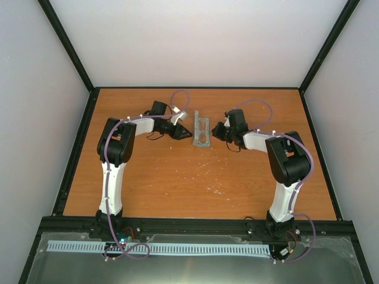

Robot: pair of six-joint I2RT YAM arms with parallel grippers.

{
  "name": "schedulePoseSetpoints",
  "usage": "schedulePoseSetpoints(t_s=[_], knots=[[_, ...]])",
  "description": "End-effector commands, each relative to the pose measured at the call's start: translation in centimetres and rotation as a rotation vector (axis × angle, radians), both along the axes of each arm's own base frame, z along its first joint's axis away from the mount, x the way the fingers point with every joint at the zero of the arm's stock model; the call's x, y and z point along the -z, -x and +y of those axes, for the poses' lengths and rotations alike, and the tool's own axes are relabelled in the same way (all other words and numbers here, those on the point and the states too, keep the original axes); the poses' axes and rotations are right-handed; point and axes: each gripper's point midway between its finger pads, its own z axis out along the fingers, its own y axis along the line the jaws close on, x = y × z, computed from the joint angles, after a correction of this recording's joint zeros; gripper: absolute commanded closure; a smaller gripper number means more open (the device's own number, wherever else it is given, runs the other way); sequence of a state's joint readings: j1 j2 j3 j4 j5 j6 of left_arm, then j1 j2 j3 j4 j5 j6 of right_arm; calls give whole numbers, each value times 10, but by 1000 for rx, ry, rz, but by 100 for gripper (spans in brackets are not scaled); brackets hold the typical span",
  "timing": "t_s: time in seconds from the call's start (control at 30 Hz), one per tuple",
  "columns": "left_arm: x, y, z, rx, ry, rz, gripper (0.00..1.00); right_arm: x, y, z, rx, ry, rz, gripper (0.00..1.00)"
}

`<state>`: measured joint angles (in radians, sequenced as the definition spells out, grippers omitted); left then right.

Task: Organize the sunglasses
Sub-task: Adjust the sunglasses in the sunglasses case, then close the sunglasses case at the center of the board.

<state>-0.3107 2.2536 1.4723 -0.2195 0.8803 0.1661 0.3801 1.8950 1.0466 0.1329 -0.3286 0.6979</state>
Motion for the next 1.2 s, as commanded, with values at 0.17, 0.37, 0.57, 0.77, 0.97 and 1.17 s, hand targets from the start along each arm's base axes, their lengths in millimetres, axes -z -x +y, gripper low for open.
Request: schedulePoseSetpoints(t_s=[0.17,0.37,0.57,0.77,0.97,1.17], knots=[[-57,-13,-8,0,56,-98,57,14,-25,-29,52,24,-12,97],[-59,-15,-13,-1,72,-87,57,34,-29,-19,33,-6,14,97],[-51,-14,-21,15,69,-71,57,41,-25,-11,5,-25,17,97],[-49,-14,-30,31,66,-69,57,44,-21,1,-30,-43,16,97],[-39,-13,-40,48,60,-51,57,45,-18,8,-54,-59,13,97],[-23,-9,-53,72,49,-25,57,42,-13,16,-79,-83,5,97]])
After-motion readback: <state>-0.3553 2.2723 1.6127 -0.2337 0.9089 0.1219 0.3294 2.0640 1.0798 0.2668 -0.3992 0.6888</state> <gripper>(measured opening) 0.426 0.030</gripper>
